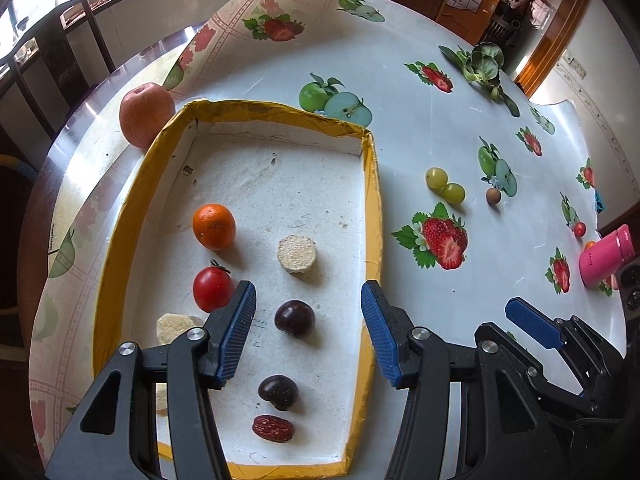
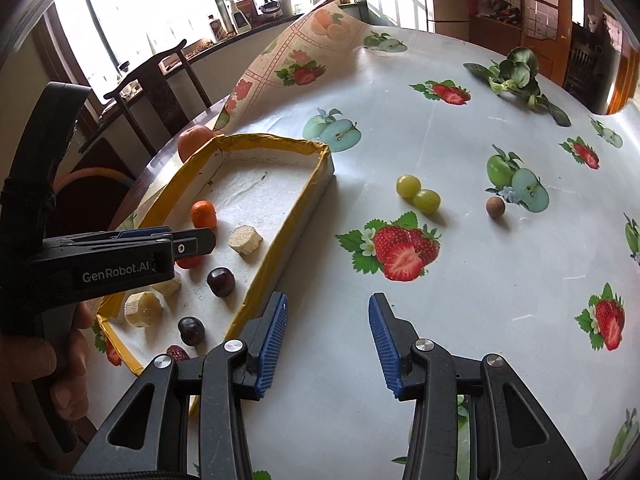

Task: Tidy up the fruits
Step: 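Move both open tools toward the green grapes and the brown nut, then grasp a green grape with the left tool while the right tool grasps the brown nut, then carry the grape with the left tool while the right tool carries the nut over the tray, then open the right tool to drop the nut while the left tool drops the grape in the tray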

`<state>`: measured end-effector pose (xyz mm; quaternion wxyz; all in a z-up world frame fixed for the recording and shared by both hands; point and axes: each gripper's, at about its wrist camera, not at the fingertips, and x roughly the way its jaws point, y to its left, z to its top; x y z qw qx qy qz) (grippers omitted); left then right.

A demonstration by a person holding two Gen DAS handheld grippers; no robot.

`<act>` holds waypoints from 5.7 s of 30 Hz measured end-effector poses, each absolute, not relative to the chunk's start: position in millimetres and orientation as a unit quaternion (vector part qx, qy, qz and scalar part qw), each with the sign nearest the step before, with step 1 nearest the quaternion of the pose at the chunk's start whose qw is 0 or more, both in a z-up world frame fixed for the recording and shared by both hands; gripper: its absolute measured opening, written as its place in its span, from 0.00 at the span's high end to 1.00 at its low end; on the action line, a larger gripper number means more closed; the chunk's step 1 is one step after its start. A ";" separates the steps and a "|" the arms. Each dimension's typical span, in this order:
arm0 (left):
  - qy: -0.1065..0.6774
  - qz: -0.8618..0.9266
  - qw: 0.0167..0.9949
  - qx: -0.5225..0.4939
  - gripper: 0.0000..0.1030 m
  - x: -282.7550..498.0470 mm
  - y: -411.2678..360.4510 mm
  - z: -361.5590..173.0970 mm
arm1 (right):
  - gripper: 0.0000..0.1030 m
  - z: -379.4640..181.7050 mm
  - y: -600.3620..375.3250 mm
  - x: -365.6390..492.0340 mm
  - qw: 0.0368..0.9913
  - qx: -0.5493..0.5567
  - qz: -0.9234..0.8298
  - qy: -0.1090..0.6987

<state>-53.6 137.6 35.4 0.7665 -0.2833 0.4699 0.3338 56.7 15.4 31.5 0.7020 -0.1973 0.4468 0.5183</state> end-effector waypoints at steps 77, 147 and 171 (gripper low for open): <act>0.461 0.250 0.807 -0.272 0.79 41.6 79.0 20.7 | 0.79 30.2 -54.8 165.4 0.754 -0.077 0.456 0.466; 0.446 0.353 0.767 -0.297 0.78 -95.4 164.5 33.6 | 0.79 54.7 50.2 41.0 0.697 -0.156 0.551 0.432; 0.483 0.369 0.732 -0.309 0.78 -47.9 253.7 -18.9 | 0.79 -18.5 183.7 30.7 0.637 -0.237 0.581 0.447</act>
